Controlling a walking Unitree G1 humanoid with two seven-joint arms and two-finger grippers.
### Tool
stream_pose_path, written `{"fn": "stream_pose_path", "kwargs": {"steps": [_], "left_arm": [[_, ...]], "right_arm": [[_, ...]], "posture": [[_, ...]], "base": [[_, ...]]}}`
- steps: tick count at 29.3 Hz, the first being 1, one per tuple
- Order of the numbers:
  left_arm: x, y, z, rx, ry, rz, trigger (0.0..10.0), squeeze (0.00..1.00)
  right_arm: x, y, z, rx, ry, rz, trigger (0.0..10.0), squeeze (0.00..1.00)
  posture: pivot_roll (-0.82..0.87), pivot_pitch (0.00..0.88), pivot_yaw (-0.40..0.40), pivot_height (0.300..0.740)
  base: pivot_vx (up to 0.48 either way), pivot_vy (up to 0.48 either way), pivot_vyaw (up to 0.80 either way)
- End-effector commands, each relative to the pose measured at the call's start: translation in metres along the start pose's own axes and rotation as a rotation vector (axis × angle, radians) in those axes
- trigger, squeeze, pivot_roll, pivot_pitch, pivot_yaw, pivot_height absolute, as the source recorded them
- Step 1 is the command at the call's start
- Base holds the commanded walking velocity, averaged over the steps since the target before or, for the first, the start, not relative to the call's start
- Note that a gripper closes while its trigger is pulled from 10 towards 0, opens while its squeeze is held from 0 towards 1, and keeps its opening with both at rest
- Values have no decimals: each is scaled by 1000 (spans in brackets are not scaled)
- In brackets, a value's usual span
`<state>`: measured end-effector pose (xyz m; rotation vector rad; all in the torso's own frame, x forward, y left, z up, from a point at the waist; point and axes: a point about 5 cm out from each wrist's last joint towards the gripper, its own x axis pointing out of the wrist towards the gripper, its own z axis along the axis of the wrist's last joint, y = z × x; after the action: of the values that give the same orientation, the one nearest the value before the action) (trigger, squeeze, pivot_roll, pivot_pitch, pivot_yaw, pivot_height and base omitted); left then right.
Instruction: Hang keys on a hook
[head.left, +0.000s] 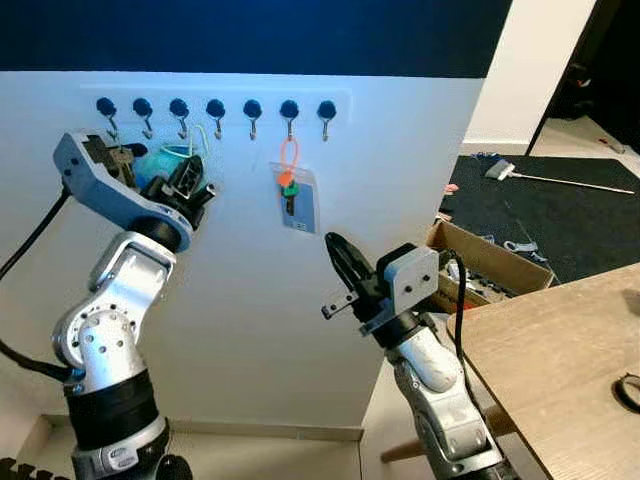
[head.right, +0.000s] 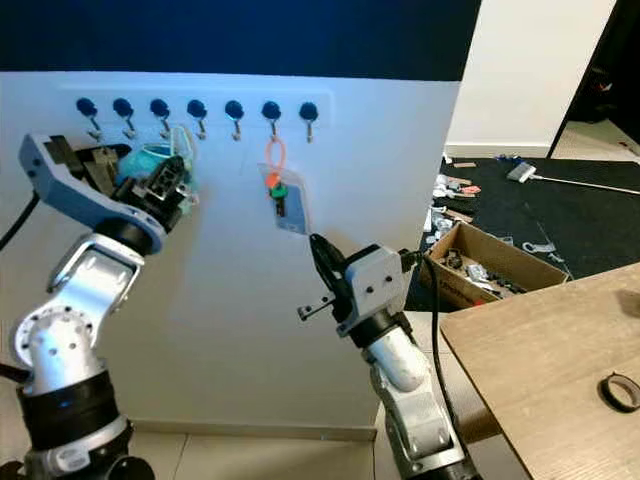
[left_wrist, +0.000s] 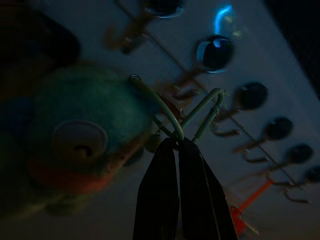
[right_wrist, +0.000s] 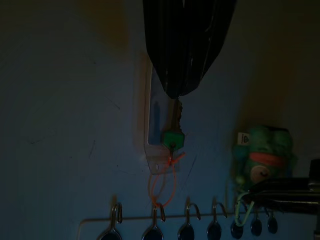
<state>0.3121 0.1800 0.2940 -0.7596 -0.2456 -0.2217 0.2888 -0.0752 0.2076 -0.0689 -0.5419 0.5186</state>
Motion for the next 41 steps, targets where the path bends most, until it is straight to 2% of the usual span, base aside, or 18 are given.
{"fn": "stream_pose_path", "kwargs": {"steps": [1,10,18,29,32,33,36,41], "left_arm": [[0,4,6,18,-20,16,10000,0],[-2,13,12,3,-45,40,10000,0],[-10,2,17,-6,-46,-54,10000,0],[-6,12,17,3,-45,-9,10000,0],[-7,11,14,-5,-25,-14,10000,0],[-10,7,1,17,36,-34,10000,0],[-14,2,-17,-8,92,-40,10000,0],[-16,-3,-20,-21,102,-66,10000,0]], "right_arm": [[1,-1,4,14,-15,-8,10000,0],[0,-1,3,16,-8,-9,10000,0],[-1,-1,2,18,-1,-9,10000,0],[0,0,0,22,0,-13,10000,0],[0,0,0,21,1,-14,10000,0],[0,-1,0,21,2,-16,10000,0],[-1,0,-1,22,4,-17,10000,0],[-1,0,-1,23,5,-18,10000,0]], "posture": [[164,80,39,740],[165,78,36,740],[170,81,36,740],[178,80,38,740],[178,80,38,740],[178,82,40,740],[179,82,40,740],[180,85,40,740]], "base": [[0,0,0],[0,0,0],[0,0,0],[0,0,0],[0,0,0],[0,0,0],[0,0,0],[0,0,0]]}}
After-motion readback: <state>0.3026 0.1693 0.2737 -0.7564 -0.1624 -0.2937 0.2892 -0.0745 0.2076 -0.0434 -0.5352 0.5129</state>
